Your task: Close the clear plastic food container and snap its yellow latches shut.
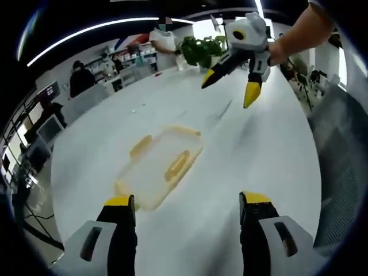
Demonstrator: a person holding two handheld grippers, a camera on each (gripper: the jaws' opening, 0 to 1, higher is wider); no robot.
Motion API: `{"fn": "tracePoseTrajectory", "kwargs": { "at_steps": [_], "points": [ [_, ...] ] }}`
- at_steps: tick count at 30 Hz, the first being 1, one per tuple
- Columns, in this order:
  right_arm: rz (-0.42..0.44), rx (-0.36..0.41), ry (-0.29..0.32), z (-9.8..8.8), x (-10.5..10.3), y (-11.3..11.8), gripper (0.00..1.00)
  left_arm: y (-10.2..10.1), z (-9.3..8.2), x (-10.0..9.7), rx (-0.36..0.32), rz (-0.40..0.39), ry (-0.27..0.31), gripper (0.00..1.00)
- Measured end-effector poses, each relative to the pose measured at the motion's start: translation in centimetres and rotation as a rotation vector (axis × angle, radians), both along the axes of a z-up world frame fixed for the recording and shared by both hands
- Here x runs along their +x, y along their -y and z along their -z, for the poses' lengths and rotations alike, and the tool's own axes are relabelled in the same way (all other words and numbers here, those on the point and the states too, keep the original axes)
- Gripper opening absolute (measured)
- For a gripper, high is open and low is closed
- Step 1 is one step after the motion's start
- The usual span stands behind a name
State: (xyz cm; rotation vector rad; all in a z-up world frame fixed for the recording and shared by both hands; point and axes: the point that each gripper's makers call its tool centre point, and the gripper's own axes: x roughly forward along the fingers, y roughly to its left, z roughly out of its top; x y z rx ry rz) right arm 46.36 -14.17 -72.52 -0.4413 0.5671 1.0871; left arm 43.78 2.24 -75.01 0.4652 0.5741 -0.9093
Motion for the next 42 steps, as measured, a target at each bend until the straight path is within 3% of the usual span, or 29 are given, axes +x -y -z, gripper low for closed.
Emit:
{"fn": "tracePoseTrajectory", "kwargs": {
  "at_steps": [17, 26, 42],
  "points": [
    [-0.073, -0.044, -0.008, 1.3, 1.2, -1.2, 0.68, 0.6, 0.8, 1.0, 0.054, 0.098, 0.015, 0.72],
    [-0.117, -0.072, -0.016, 2.2, 1.6, -1.2, 0.69, 0.6, 0.4, 2.4, 0.069, 0.117, 0.044, 0.72],
    [-0.204, -0.111, 0.005, 2.3, 2.9, -2.1, 0.67, 0.1, 1.6, 3.5, 0.131, 0.177, 0.042, 0.72]
  ]
}}
